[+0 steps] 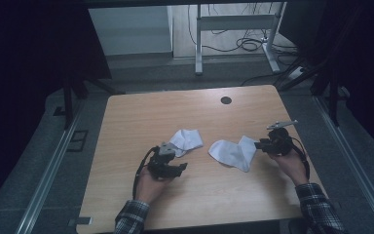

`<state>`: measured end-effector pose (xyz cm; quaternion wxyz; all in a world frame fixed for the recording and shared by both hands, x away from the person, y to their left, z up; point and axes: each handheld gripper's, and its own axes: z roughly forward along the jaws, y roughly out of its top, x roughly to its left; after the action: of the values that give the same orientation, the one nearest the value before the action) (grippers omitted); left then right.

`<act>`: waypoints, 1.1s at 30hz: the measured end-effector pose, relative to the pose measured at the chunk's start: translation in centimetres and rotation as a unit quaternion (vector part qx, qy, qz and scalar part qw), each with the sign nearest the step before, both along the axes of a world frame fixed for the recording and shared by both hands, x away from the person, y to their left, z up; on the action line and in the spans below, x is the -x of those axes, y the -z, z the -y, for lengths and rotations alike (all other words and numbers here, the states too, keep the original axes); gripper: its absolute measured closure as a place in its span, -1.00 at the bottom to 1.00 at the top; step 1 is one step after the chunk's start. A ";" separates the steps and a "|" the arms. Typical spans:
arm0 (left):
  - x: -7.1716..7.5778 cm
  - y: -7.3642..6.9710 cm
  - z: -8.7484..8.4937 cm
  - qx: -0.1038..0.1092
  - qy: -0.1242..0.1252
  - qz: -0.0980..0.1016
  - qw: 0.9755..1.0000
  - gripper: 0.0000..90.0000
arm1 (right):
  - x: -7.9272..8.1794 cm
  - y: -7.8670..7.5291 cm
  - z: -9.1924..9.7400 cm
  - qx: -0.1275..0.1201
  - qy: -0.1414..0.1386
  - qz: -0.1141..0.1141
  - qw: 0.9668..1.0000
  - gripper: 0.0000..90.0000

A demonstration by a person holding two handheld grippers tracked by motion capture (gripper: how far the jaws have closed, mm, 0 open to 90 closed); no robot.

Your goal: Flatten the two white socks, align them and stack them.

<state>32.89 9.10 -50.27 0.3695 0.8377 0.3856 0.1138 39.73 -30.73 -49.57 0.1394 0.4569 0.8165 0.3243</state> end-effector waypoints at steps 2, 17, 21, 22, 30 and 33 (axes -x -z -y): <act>-0.9 -0.2 1.6 -0.009 0.004 0.006 1.000 -0.05 | -0.1 0.0 0.2 0.001 0.001 0.002 1.000 0.39; -5.5 0.9 7.9 -0.018 -0.003 0.010 1.000 0.27 | -1.8 1.0 0.3 0.000 0.005 0.012 1.000 0.39; -6.0 1.6 8.7 -0.018 -0.004 0.004 1.000 0.23 | -2.1 1.4 -0.3 0.009 -0.001 0.016 1.000 0.35; -6.1 1.8 9.0 -0.020 -0.005 0.002 1.000 0.24 | -2.1 1.7 -0.6 0.017 -0.004 0.016 1.000 0.34; -6.5 3.1 9.8 -0.024 0.002 -0.015 1.000 0.52 | -2.1 2.6 -0.6 0.038 -0.010 0.003 0.999 0.48; -6.3 3.0 9.8 -0.026 0.010 -0.016 0.999 0.90 | -2.1 2.7 -0.5 0.020 -0.009 -0.013 1.000 0.78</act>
<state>39.20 -0.65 -53.23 0.3426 0.8527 0.3799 0.1061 41.78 -30.18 -52.24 0.1348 0.4509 0.8287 0.3030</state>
